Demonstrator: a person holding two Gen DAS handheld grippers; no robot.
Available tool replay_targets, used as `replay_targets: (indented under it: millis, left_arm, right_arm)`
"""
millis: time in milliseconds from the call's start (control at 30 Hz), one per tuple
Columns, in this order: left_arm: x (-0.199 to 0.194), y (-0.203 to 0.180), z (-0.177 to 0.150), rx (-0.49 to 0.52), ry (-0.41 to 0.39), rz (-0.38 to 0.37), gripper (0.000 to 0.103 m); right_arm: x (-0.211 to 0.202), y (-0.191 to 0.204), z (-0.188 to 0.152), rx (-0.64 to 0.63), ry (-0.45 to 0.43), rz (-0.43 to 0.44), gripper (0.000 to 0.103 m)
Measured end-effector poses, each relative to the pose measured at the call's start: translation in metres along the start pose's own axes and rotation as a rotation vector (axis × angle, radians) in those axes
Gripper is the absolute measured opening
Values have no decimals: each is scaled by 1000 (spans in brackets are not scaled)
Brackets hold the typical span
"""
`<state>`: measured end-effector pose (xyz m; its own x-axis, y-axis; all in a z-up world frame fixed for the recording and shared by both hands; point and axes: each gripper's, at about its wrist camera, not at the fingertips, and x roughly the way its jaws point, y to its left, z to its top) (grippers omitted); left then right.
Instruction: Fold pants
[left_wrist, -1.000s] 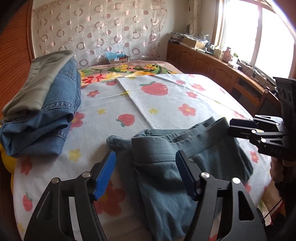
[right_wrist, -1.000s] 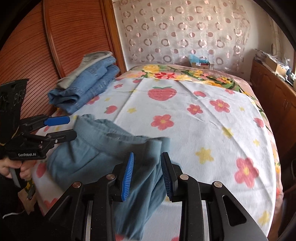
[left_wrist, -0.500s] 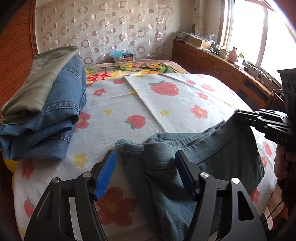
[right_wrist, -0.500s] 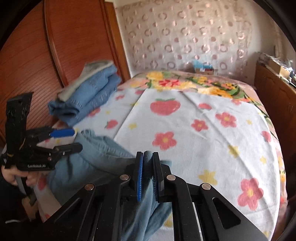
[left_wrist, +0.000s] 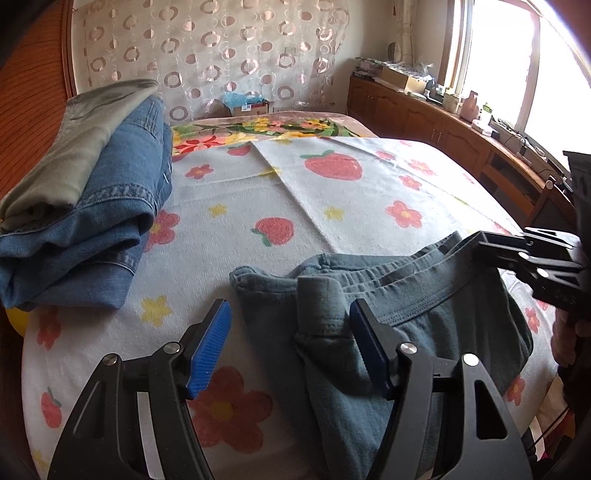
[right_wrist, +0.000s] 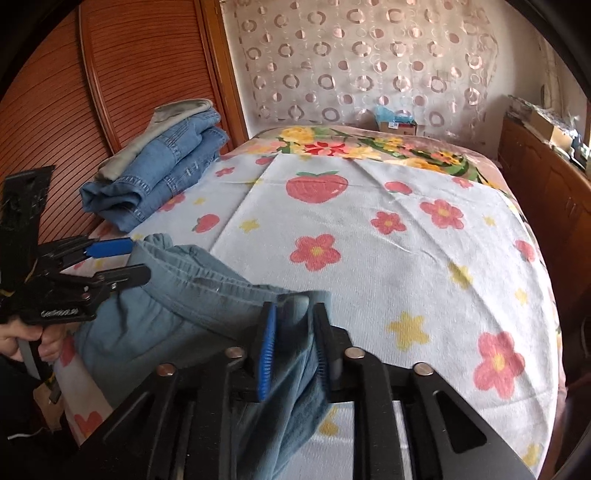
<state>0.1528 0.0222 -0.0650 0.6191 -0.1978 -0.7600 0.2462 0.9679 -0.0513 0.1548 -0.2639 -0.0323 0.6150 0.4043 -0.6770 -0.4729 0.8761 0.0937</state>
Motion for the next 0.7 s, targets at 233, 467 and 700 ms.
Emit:
replay_targets:
  millis: [233, 467, 700]
  left_arm:
    - [6, 2, -3, -3, 10, 2, 72]
    - [10, 7, -5, -25, 17, -13, 76]
    - [12, 10, -6, -43, 28, -33, 77]
  right_arm:
    - [-10, -2, -16, 21, 28, -13, 47]
    - [-17, -6, -25, 45, 64, -22, 48]
    - [-15, -10, -26, 76, 77, -10, 48]
